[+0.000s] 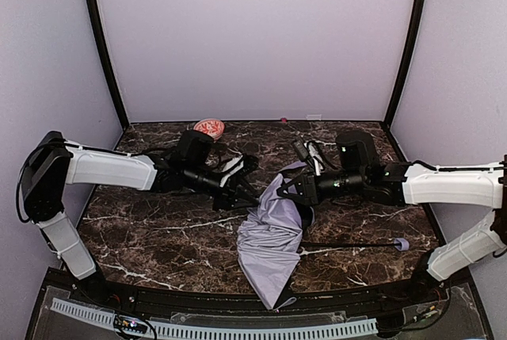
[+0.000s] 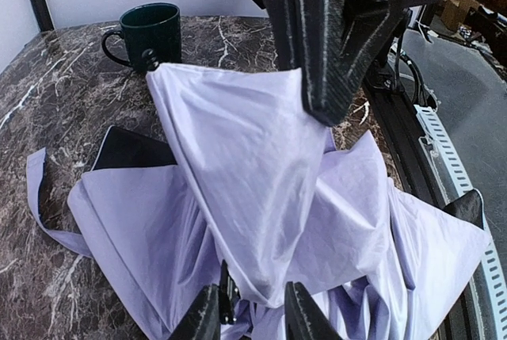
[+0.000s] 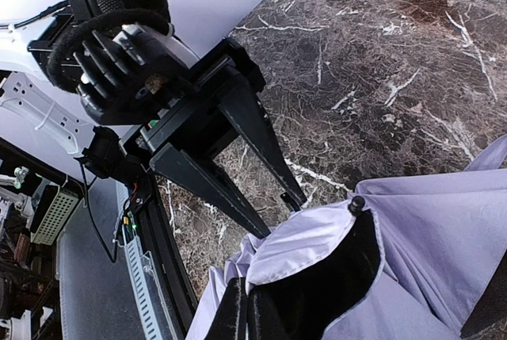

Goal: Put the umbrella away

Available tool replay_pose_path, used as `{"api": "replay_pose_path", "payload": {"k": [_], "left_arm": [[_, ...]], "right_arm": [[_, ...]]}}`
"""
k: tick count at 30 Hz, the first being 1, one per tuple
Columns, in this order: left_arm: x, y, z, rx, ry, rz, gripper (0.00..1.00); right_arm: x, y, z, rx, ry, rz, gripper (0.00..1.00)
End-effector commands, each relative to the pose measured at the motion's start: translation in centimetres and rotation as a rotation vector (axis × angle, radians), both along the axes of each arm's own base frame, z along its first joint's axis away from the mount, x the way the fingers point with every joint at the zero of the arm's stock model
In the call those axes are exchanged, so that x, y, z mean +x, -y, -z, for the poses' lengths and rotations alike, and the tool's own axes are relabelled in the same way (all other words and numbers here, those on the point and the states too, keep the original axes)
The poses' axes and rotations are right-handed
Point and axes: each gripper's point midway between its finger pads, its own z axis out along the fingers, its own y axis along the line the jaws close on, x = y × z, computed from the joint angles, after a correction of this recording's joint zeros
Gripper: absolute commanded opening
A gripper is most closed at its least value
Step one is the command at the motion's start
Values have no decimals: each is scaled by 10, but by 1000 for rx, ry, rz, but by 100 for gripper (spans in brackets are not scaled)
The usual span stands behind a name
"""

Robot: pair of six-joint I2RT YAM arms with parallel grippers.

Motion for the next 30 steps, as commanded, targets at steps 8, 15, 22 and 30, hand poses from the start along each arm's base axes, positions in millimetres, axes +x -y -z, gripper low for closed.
{"api": "replay_pose_path", "payload": {"k": [8,15,22,30], "left_arm": [[2,3,1,16,-9,30,18],[1,0,-7,-6,15,27,25],[7,-1,-16,-33,34,12,15],[5,-3,-15,-39,30,13,0]], "right_arm": [[-3,0,-15,27,42,-11,0],[-4,0,-12,23,37,-13,0],[-4,-1,-12,23,38,-14,0],[-5,0,-12,20,40,-14,0]]}}
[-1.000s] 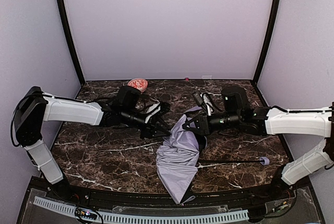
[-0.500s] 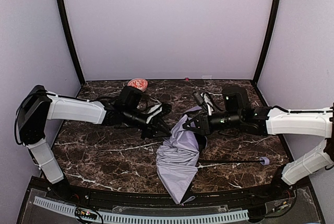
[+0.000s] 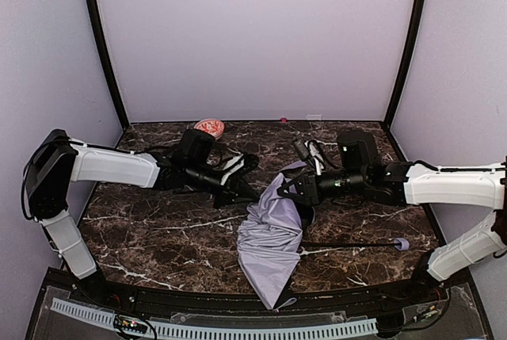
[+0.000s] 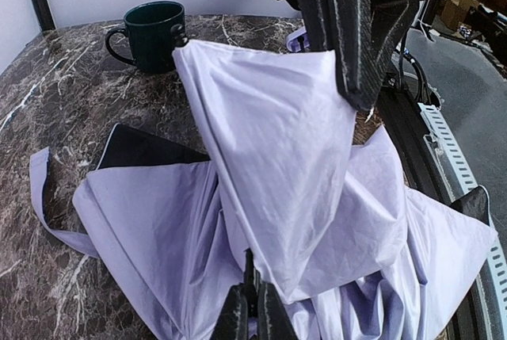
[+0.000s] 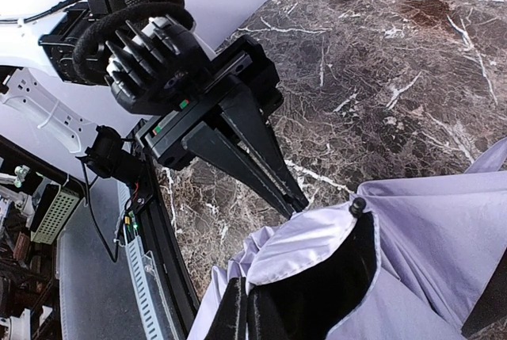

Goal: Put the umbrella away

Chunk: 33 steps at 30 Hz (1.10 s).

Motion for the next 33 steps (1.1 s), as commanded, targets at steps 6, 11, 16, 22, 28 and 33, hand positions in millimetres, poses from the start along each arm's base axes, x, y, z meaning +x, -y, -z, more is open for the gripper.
{"api": "replay_pose_path", "payload": {"k": [6,11,16,22,28,33], "left_arm": [[-1,-17,-3,5,38,-46,0],[0,-25,18,67,22,-71,0],[-3,-25,24,57,-4,-78,0],[-3,-21,22,36,-33,-74,0],[3,-15,21,38,-50,-82,0],[5,-9,34,73,-96,-90,0]], "right_arm": [[15,28,-5,-71,82,135,0],[18,55,14,-92,32,208,0],[18,72,35,-92,-17,243,0],[14,63,29,-43,-18,189,0],[18,51,18,-22,-2,142,0],[23,39,4,11,17,108,0]]}}
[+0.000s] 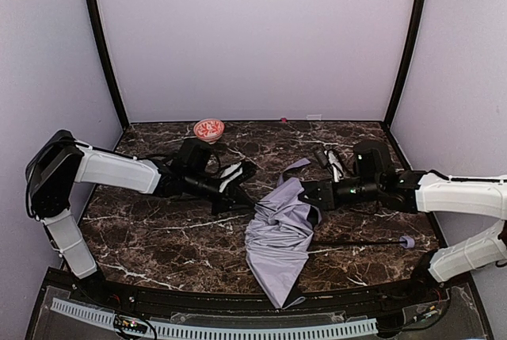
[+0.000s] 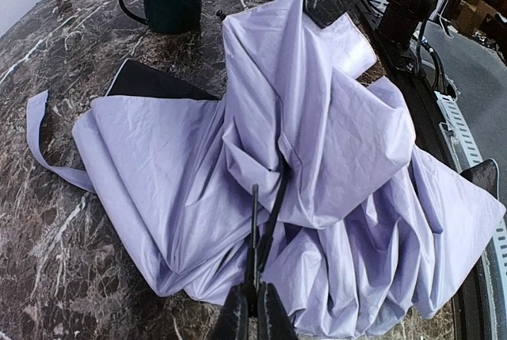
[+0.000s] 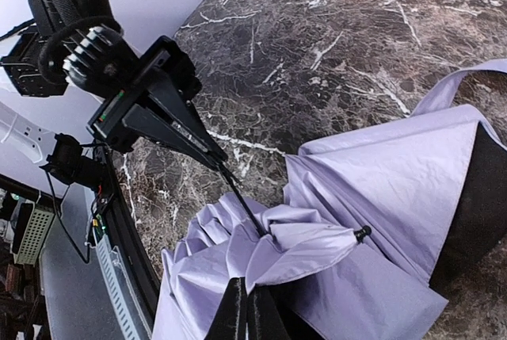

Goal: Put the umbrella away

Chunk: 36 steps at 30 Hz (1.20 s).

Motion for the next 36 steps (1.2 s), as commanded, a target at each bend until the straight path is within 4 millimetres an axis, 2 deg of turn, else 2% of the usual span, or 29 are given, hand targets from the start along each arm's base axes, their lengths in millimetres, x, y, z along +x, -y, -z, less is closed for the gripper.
{"api": "replay_pose_path", "payload": {"k": [1,6,9,13,16,22,27,31,34,36], "left_arm": [[2,5,8,28,-43,-13,0],[1,11,35,121,-74,-9,0],[-1,11,44,135,-93,-3,0],[-5,9,48,144,-103,5,0],[-7,10,49,143,-111,13,0],[-3,21,47,140,-114,9,0],[0,25,57,167,-123,-11,1],[1,22,55,176,-109,-26,13],[8,16,45,187,-46,-62,32],[13,9,30,182,16,-94,46]], "right_arm": [[12,-18,-35,89,80,-48,0],[20,-28,-51,121,115,-65,0],[35,-24,-46,80,135,1,0],[54,-8,-14,46,68,93,0],[62,-2,22,3,12,120,0],[60,-13,74,-43,-113,52,0],[57,-12,103,-53,-176,66,0],[54,-10,130,-90,-234,73,0],[50,-9,146,-110,-273,67,0],[48,-7,155,-130,-291,68,0]]}}
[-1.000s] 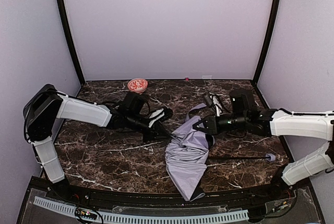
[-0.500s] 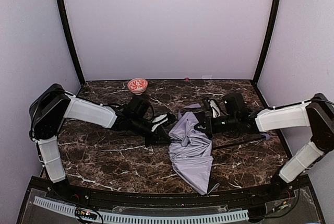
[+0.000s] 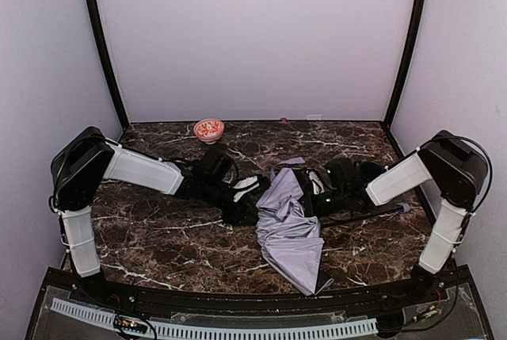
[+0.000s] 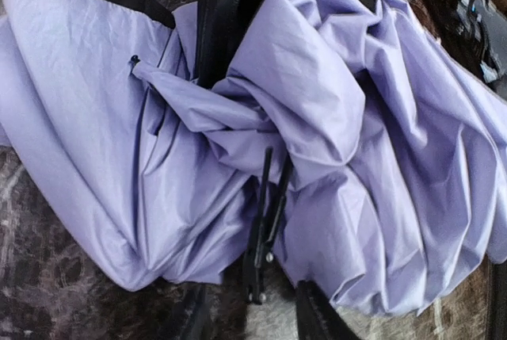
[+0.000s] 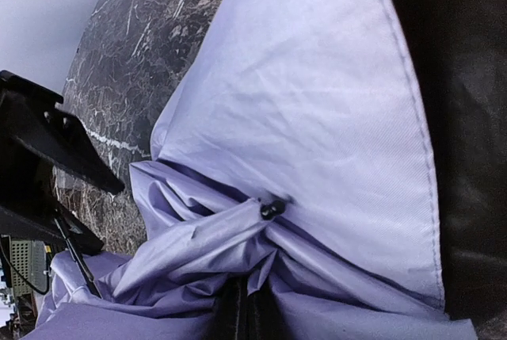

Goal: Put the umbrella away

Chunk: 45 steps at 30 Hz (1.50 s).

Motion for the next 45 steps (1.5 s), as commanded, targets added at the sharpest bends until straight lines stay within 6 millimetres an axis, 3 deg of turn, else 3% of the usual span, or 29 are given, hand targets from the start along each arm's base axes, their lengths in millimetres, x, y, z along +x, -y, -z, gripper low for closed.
{"api": "replay_pose_path", "payload": {"k": [1,5,7,9,11,14,25,28,31,38,41,45], "left_arm": [[8,-13,-39,-3,149,-55,52],[10,-28,-71,-23,275,-81,59],[0,-27,-87,-49,301,-63,59],[-29,-13,-102,-93,363,43,59],[-74,9,-108,-143,436,204,62],[-111,27,-103,-189,447,355,67],[-193,61,-55,-191,519,737,69],[-186,74,-34,-152,597,714,69],[-172,86,-25,-141,691,649,69],[-140,104,-44,-205,880,457,63],[-132,102,-37,-166,916,439,52],[-130,99,-42,-162,901,410,13]], "right_arm": [[-10,9,31,-57,-80,4,0],[-14,14,43,-98,-109,10,0],[-14,16,46,-110,-119,17,0],[-14,18,48,-123,-128,24,0],[-14,19,50,-132,-134,29,0],[-15,18,49,-133,-133,28,0],[-16,21,49,-141,-128,28,0],[-17,20,49,-139,-133,24,0],[-18,21,49,-139,-135,24,0],[-25,20,50,-131,-144,0,0],[-27,19,48,-125,-143,-6,0],[-28,18,44,-118,-137,-16,0]]}}
